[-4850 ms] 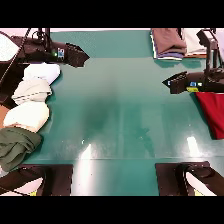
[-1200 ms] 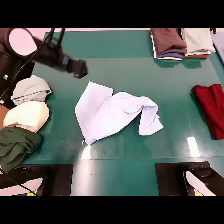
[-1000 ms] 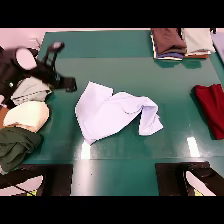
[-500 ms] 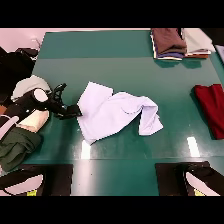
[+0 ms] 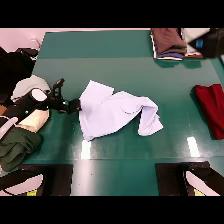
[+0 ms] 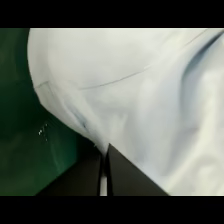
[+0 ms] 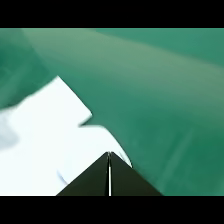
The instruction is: Fold the shirts.
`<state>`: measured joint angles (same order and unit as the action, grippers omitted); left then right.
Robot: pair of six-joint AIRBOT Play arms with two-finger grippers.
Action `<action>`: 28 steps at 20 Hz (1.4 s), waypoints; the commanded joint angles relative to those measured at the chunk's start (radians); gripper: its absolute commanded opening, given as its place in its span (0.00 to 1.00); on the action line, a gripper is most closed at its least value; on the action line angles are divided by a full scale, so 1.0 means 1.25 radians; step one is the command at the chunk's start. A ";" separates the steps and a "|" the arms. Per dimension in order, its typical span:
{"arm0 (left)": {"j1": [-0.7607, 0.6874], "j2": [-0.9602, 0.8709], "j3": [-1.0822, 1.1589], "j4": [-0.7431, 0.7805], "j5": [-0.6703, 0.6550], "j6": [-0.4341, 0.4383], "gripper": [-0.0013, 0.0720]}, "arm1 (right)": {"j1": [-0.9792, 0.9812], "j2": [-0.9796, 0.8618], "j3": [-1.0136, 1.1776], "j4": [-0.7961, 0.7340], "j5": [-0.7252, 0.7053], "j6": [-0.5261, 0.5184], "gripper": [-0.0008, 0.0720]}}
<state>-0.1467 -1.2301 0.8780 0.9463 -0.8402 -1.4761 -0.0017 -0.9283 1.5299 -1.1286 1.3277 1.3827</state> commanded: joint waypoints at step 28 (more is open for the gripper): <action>0.000 0.317 0.589 0.312 -0.137 0.008 0.05 | -0.128 0.177 -0.240 -0.058 -0.059 -0.038 0.04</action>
<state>-0.1463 -0.9386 1.4502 1.2675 -0.9962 -1.4647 -0.0898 -0.8345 1.0458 -1.1641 1.1923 1.3067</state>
